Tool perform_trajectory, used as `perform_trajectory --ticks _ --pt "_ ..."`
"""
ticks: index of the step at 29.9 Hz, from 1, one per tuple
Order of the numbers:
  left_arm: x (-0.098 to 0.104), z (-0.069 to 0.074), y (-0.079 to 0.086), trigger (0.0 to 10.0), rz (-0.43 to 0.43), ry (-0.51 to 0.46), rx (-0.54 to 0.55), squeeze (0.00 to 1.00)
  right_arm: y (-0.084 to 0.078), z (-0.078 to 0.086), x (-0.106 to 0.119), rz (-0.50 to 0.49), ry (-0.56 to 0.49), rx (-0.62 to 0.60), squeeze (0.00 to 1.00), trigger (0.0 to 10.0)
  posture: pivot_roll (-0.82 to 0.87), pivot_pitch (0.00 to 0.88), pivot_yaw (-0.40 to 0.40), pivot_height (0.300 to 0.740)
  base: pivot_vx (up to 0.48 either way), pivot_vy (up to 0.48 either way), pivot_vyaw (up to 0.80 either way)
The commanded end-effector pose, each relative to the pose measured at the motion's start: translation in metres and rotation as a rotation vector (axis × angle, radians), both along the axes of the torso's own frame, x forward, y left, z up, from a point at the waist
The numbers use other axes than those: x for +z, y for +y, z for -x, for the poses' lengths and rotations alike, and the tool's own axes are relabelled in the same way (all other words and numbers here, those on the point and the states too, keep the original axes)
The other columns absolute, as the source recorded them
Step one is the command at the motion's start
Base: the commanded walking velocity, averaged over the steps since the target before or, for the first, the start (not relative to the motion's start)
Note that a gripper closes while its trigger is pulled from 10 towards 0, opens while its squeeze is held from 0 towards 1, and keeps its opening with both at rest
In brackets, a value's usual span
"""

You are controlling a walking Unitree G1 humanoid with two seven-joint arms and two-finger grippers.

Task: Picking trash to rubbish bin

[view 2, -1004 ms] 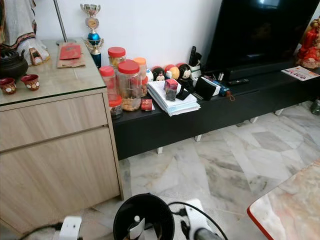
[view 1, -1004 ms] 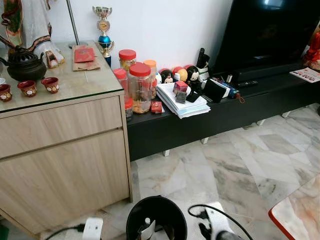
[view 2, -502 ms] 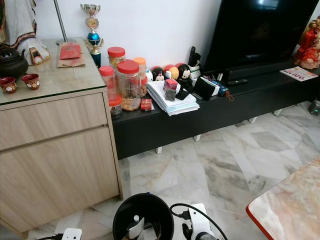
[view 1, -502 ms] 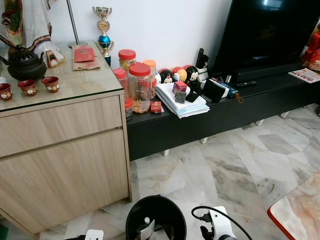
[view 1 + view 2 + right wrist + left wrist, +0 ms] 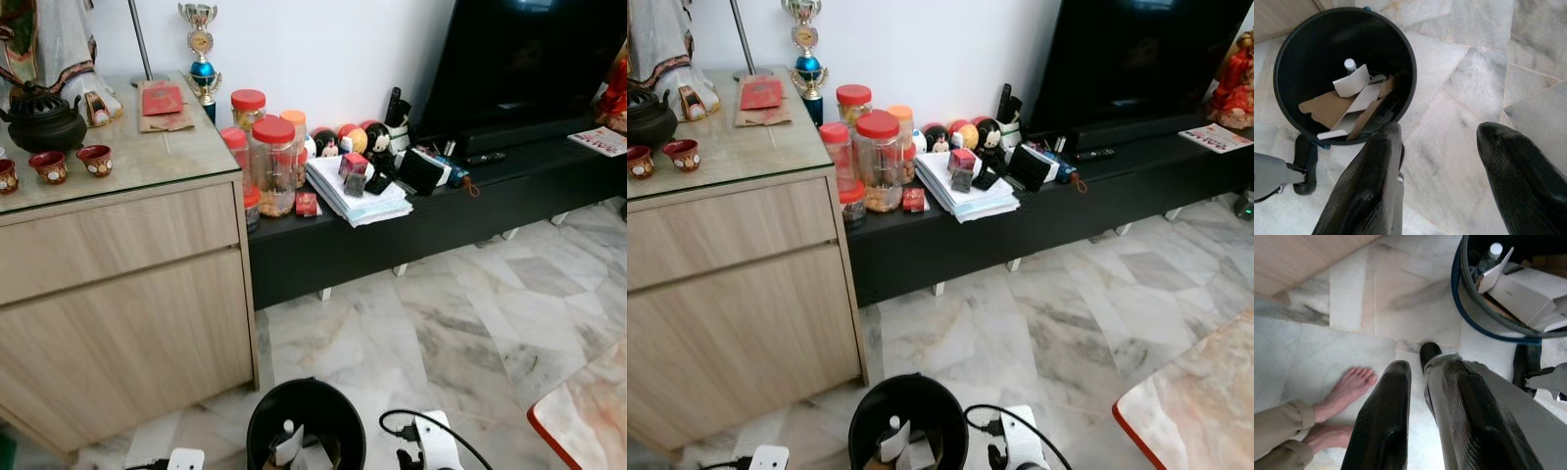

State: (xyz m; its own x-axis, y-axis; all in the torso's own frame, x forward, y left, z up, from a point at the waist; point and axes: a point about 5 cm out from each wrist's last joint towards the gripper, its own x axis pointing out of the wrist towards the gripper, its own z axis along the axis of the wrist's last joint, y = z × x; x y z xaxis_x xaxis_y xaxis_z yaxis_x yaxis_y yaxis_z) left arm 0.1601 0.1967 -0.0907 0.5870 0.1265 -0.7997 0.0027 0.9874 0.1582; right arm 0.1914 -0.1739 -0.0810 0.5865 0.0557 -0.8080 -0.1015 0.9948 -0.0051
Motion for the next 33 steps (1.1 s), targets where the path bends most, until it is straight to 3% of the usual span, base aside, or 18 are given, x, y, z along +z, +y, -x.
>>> perform_trajectory --ticks 1,33 --pt "-0.0025 0.0059 0.001 10.0 -0.003 0.026 -0.009 0.0 -0.002 0.0016 -0.0005 -0.002 -0.004 -0.024 0.0 10.0 0.02 0.0 -0.083 0.74 -0.289 0.0 0.0" --pt "-0.0021 0.0055 0.0036 10.0 -0.001 0.028 -0.003 0.0 0.0005 0.003 -0.0012 -0.026 -0.014 -0.062 0.0 10.0 0.02 0.0 -0.076 0.74 -0.289 0.0 0.0"
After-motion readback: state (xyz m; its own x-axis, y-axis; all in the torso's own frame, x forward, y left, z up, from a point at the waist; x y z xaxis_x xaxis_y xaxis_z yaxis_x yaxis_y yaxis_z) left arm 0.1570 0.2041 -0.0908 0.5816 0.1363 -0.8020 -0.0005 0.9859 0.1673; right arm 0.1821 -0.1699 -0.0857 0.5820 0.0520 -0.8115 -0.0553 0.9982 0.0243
